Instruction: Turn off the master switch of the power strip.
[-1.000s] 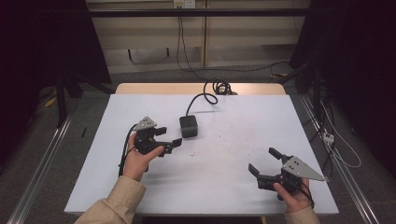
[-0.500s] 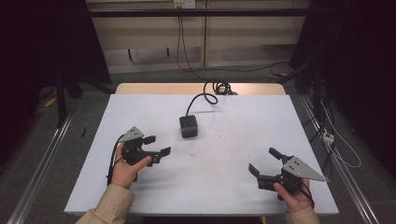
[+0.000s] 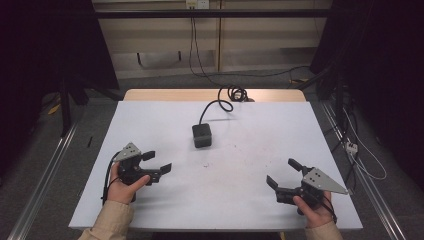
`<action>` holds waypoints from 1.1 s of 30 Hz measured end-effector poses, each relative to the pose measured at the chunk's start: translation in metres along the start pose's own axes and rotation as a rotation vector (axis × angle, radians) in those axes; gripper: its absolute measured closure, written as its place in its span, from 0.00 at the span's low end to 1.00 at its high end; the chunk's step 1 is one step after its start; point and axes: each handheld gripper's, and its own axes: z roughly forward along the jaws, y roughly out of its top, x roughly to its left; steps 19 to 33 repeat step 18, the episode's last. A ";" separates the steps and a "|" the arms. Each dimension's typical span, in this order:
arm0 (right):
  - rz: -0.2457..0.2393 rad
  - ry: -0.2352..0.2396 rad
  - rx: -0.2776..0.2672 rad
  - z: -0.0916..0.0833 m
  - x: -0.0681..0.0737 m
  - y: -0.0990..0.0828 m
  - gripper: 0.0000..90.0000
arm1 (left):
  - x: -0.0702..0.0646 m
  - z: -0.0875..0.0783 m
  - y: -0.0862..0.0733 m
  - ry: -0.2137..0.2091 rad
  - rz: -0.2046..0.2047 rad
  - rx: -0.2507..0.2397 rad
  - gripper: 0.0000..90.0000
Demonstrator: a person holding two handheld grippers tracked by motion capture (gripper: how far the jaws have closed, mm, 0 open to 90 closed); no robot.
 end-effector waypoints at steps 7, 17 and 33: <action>-0.001 0.000 0.003 0.001 0.000 0.000 0.05 | 0.004 -0.014 -0.007 0.012 0.001 -0.006 0.14; -0.001 0.002 0.004 0.001 0.000 -0.001 0.05 | 0.003 -0.018 -0.010 0.023 -0.001 -0.014 0.11; -0.001 0.002 0.004 0.001 0.000 -0.001 0.05 | 0.003 -0.018 -0.010 0.019 -0.001 -0.014 0.11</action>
